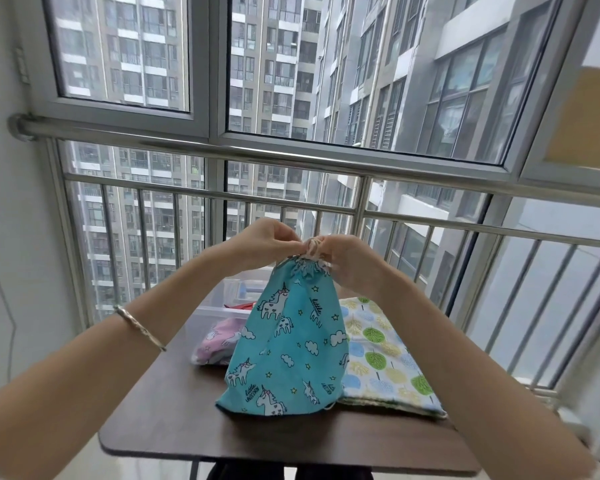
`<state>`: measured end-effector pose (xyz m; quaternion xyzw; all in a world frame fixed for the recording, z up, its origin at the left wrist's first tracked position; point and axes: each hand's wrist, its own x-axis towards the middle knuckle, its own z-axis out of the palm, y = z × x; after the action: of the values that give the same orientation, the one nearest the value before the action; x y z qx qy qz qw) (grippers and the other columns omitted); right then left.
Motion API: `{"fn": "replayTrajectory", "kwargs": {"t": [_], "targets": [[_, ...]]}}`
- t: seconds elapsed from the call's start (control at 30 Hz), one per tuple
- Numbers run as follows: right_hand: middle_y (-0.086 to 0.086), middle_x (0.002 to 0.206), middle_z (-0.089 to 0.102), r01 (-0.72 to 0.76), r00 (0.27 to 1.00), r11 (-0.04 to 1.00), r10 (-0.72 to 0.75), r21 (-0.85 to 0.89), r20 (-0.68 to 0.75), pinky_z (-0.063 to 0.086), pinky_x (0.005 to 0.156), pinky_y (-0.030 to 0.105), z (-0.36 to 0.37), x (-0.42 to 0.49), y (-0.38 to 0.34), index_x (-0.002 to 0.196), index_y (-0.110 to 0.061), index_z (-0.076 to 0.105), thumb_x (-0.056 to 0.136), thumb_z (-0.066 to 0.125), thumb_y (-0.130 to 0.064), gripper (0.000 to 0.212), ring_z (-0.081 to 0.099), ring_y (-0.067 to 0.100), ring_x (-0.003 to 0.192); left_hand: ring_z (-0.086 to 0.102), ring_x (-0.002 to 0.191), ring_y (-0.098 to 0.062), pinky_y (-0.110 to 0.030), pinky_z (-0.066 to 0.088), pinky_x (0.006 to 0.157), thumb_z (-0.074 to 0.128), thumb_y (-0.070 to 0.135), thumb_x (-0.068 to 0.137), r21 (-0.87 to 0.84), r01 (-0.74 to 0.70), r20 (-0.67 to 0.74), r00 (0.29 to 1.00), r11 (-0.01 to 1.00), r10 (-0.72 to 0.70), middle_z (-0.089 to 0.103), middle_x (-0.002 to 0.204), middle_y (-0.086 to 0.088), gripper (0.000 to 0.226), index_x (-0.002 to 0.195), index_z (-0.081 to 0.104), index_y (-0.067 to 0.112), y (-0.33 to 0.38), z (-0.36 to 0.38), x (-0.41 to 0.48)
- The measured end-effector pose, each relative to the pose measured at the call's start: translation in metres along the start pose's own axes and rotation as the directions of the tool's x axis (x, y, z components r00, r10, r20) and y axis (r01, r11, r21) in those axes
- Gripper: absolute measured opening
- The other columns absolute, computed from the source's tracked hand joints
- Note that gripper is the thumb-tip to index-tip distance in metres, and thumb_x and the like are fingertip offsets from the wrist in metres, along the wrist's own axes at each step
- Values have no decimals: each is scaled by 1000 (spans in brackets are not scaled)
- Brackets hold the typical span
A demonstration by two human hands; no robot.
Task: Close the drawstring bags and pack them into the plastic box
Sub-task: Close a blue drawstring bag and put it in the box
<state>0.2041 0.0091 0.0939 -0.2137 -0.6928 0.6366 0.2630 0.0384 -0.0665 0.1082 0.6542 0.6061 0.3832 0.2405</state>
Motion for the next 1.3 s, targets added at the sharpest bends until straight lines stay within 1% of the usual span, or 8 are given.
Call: {"fn": "replayTrajectory", "kwargs": {"t": [0.23,0.33,0.43,0.57,0.8,1.03,1.2,1.3], "targets": [[7,85,68,155,948,964,-207,-216,-243,50,84,32,4,4,7,88,-10,69,75,77,-19,17,61,20,86,58,56,-2,-18,46,60,56,35,93,-30,-1,-24,1000,1000,0,67,68,3,32,93,71,7,-8,2,2],[5,84,62,223,873,877,-374,-427,-314,53,73,27,2,3,12,99,-13,55,73,83,-27,41,60,15,76,62,65,-6,-21,50,66,56,35,93,-55,11,-30,999,998,-13,72,75,-3,31,92,72,9,-13,2,4],[0,67,53,316,838,769,-501,-556,-215,41,55,20,0,2,12,84,-16,59,78,79,-24,22,45,10,60,65,74,-12,-25,52,69,56,37,93,-82,22,-22,999,996,-24,73,83,-8,31,91,72,10,-15,3,4],[16,69,66,316,854,775,-484,-547,-192,44,58,27,2,1,10,79,-11,71,79,73,-37,26,55,15,60,64,71,-12,-24,49,66,57,41,92,-91,32,-16,999,995,-33,73,83,-10,38,93,71,5,-12,5,5],[-9,55,67,305,839,784,-490,-541,-236,49,59,22,7,-7,7,69,-11,75,67,66,-60,50,59,2,48,57,53,-6,-21,46,58,59,39,91,-111,21,-36,999,994,-25,66,60,3,32,76,69,12,-7,8,5],[-8,43,52,232,814,688,-524,-687,-250,31,41,16,-6,-8,10,75,0,73,91,63,-13,23,37,3,35,59,62,-5,-14,45,56,64,34,88,-71,49,-8,999,996,-50,69,70,0,27,86,71,8,-4,5,3],[19,63,60,176,896,662,-413,-728,-159,36,43,23,-44,-21,5,75,-5,70,91,62,-17,22,43,23,47,53,68,-13,-20,43,61,66,30,85,229,-5,-102,994,973,29,65,80,-2,16,83,69,14,-17,-15,-3],[16,85,71,123,962,794,-242,-595,-125,54,79,41,-56,-24,5,80,-19,72,89,63,-23,13,62,39,77,58,69,-15,-24,51,65,64,30,86,432,-59,-225,959,900,170,64,81,2,16,90,70,15,-21,-12,-7]]}}
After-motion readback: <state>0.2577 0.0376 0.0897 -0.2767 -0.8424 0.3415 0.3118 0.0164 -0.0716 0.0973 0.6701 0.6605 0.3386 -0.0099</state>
